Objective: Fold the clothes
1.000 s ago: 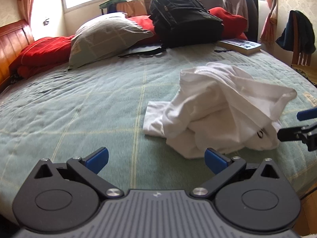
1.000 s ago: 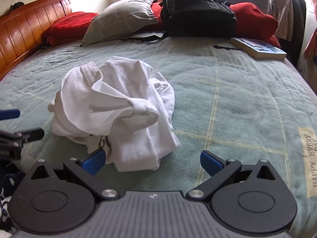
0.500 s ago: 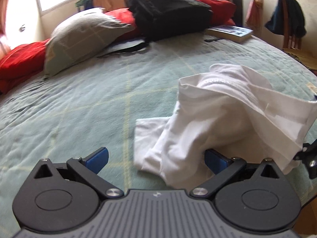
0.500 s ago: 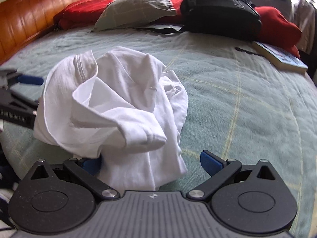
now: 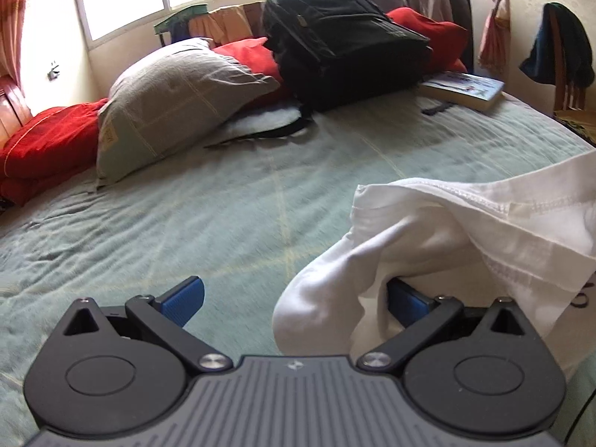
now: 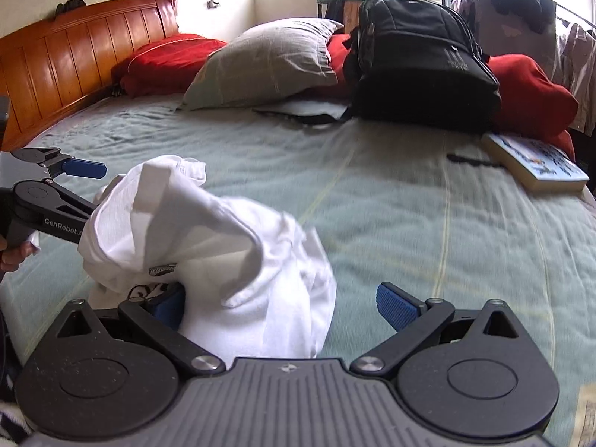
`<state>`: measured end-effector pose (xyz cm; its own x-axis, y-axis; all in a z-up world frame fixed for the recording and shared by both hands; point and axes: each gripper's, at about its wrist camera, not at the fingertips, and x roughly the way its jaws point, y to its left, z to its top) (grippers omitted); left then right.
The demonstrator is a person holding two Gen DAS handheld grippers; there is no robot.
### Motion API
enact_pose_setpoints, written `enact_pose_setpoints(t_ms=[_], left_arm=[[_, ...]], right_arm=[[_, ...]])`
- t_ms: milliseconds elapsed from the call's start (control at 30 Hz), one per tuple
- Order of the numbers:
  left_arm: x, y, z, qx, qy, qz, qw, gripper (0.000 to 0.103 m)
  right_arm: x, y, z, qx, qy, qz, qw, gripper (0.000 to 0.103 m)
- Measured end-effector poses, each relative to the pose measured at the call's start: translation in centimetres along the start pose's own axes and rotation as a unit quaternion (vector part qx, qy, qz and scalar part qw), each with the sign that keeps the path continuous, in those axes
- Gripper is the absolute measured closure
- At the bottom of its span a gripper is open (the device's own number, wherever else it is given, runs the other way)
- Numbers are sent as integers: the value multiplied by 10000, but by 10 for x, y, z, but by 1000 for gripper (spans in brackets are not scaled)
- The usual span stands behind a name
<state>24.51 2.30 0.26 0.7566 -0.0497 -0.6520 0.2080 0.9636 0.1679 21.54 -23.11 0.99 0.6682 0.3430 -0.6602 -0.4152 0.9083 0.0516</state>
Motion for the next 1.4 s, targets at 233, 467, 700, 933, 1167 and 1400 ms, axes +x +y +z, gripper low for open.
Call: enact_pose_setpoints(t_ms=[233,467,700,933,1167,1400], left_arm=[[32,26,31,-23,12,278,9996,0],[60,42,59,-94,-122,917,9957,1],[50,44,48,-79,85,95,9999,1],[28,19,15,12,358,-712,9968,1],[38,13,-4,-295,775,-587,9948,1],[14,0,-7,-388,757,-1262,9884,1]], right_arm=[[28,-23,43,-72,-116,-166,9998,0],[66,-54,77,128,10,-554,9984,0],[59,-64,86,204,-15,-1035,9944,0],[15,-52,82,417,-434,-603,9964,0],[5,-31,65,443,-428,-393,9973,0],[-1,-24,49,520,-411,-301,9973,0]])
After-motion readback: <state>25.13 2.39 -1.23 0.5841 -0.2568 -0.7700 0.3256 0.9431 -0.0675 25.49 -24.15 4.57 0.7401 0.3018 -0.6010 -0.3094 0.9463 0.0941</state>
